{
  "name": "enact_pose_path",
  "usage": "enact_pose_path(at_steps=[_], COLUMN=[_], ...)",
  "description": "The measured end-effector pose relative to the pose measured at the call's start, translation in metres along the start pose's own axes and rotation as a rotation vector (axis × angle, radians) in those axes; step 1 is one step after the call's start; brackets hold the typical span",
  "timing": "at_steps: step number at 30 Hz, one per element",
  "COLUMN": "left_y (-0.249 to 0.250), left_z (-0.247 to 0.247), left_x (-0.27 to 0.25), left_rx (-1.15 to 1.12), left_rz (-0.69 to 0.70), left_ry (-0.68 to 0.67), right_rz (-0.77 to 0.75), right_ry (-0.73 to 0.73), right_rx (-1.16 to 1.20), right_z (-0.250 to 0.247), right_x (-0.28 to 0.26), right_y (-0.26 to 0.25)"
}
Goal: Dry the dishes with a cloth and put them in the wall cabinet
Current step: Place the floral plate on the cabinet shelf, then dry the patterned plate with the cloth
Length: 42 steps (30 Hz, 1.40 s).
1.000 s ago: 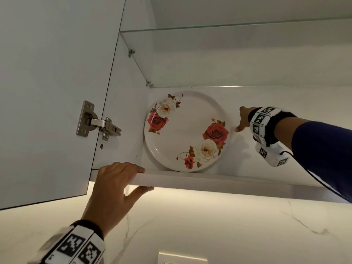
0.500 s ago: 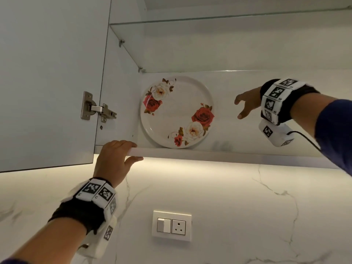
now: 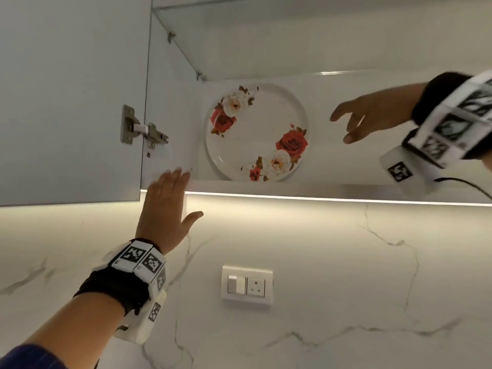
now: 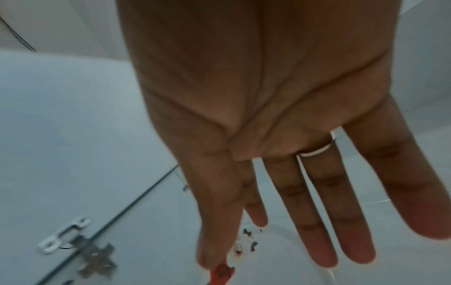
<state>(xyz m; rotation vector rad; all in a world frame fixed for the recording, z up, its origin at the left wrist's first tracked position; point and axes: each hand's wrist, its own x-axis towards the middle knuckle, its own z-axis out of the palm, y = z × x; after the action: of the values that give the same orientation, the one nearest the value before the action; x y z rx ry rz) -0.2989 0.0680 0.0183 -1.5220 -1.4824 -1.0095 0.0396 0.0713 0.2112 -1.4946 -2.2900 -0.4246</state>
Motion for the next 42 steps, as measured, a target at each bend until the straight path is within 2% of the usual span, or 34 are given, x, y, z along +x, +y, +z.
enact_pose_path(at_steps=[4, 7, 10, 12, 16, 20, 23, 26, 30, 35, 37, 40, 42], left_y=[0.022, 0.044, 0.062, 0.070, 0.083, 0.091, 0.090, 0.086, 0.079, 0.071, 0.065, 0.053, 0.042], left_z=[-0.002, 0.006, 0.011, 0.017, 0.027, 0.035, 0.041, 0.043, 0.045, 0.044, 0.043, 0.044, 0.045], left_x=[-0.069, -0.137, -0.192, -0.226, -0.287, -0.342, -0.365, -0.378, -0.392, -0.404, -0.408, -0.412, -0.414], left_rx=[-0.126, -0.214, -0.273, -0.311, -0.358, -0.380, -0.394, -0.401, -0.413, -0.476, -0.496, -0.537, -0.557], left_rz=[-0.051, -0.120, -0.169, -0.218, -0.246, -0.291, -0.356, -0.417, -0.508, -0.614, -0.657, -0.735, -0.798], left_ry=[-0.064, -0.241, -0.400, -0.540, -0.777, -0.976, -1.121, -1.165, -1.192, -1.181, -1.165, -1.141, -1.122], right_rz=[-0.066, -0.105, -0.150, -0.115, -0.009, 0.053, 0.018, -0.013, 0.222, 0.462, 0.509, 0.640, 0.795], right_ry=[0.004, -0.049, -0.137, -0.239, -0.321, -0.586, -0.781, -0.827, -0.916, -0.891, -0.884, -0.826, -0.761], right_rx=[0.126, 0.304, 0.462, 0.568, 0.744, 0.668, 0.489, 0.281, 0.222, 0.333, 0.431, 0.782, 1.064], right_z=[0.030, 0.083, 0.135, 0.175, 0.266, 0.360, 0.402, 0.432, 0.457, 0.465, 0.460, 0.447, 0.439], right_x=[-0.084, -0.135, -0.186, -0.210, -0.249, -0.294, -0.328, -0.354, -0.374, -0.372, -0.365, -0.354, -0.342], right_y=[0.009, 0.028, 0.024, 0.022, 0.010, -0.014, -0.044, -0.068, -0.080, -0.076, -0.067, -0.055, -0.053])
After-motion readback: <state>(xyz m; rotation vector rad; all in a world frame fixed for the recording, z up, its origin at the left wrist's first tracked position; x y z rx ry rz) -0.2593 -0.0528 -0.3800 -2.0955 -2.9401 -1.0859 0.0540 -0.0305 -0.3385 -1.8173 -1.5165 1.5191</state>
